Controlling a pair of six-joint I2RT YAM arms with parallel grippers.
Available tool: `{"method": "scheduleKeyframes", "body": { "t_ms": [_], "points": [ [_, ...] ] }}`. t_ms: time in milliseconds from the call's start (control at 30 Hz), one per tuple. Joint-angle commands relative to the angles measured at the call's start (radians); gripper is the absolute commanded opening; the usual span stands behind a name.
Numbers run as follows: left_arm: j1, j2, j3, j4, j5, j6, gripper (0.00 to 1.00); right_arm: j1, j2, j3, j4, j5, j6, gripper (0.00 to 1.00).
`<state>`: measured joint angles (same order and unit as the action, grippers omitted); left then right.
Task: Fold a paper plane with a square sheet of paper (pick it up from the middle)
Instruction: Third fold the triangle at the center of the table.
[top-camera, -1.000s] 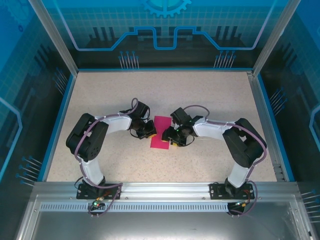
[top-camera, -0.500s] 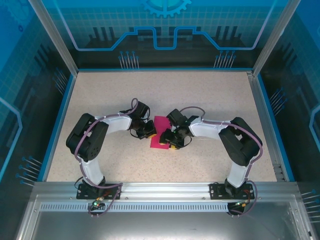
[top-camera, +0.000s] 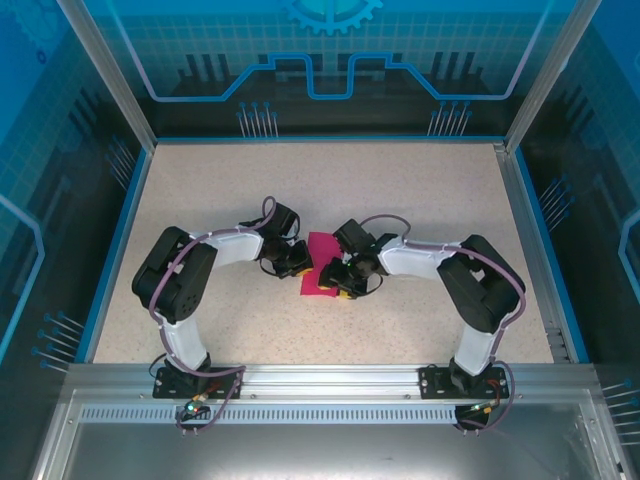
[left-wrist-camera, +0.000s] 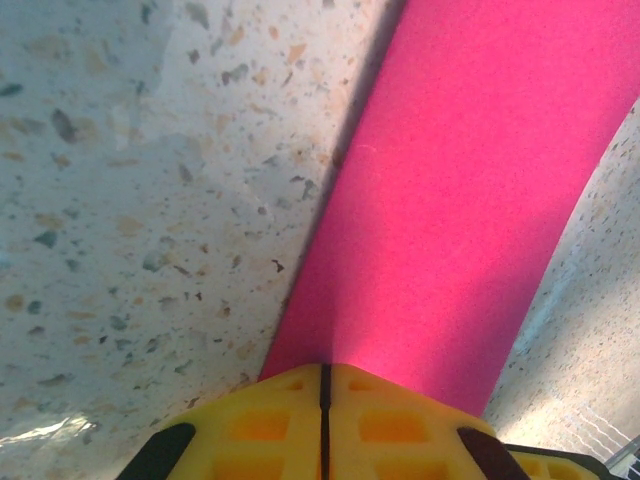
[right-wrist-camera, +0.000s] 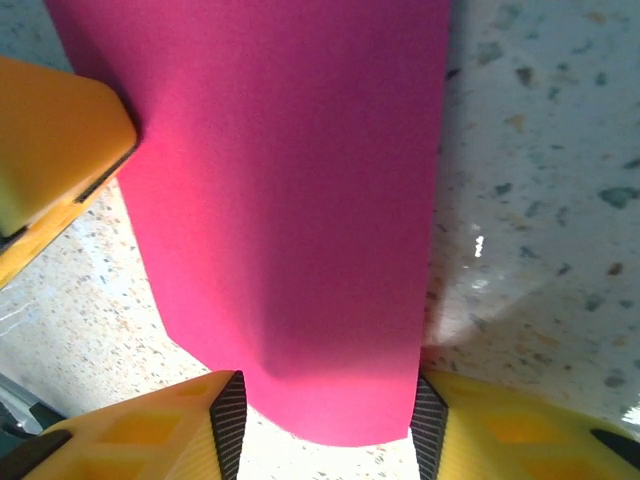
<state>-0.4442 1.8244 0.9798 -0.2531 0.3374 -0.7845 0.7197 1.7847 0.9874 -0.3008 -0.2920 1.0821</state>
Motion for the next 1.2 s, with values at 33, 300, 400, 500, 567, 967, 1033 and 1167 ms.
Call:
{"method": "scheduleKeyframes", "body": {
  "t_ms": [33, 300, 400, 500, 567, 967, 1033, 1167],
  "points": [
    [-0.002, 0.030, -0.041, -0.062, -0.052, -0.008, 0.09, 0.021, -0.073, -0.060, 0.118, -0.001, 0.054, 0.47],
    [-0.001, 0.032, -0.043, -0.058, -0.051, -0.007, 0.09, 0.021, -0.124, -0.155, 0.281, -0.016, 0.087, 0.47],
    [-0.002, 0.032, -0.043, -0.053, -0.046, -0.007, 0.09, 0.020, -0.090, -0.152, 0.332, -0.070, 0.082, 0.50],
    [-0.002, 0.032, -0.041, -0.052, -0.040, -0.006, 0.09, 0.025, -0.042, -0.149, 0.388, -0.120, 0.091, 0.50],
    [-0.002, 0.031, -0.041, -0.053, -0.040, -0.005, 0.09, 0.024, -0.026, -0.152, 0.410, -0.123, 0.097, 0.50],
    [-0.002, 0.034, -0.038, -0.057, -0.044, -0.006, 0.09, -0.014, -0.074, -0.199, 0.390, -0.048, 0.052, 0.53],
    [-0.002, 0.034, -0.036, -0.057, -0.044, -0.004, 0.09, -0.036, -0.104, -0.221, 0.383, -0.031, 0.039, 0.53],
    [-0.002, 0.035, -0.033, -0.060, -0.044, -0.004, 0.09, -0.059, -0.125, -0.231, 0.386, -0.038, 0.022, 0.52]
  ]
}}
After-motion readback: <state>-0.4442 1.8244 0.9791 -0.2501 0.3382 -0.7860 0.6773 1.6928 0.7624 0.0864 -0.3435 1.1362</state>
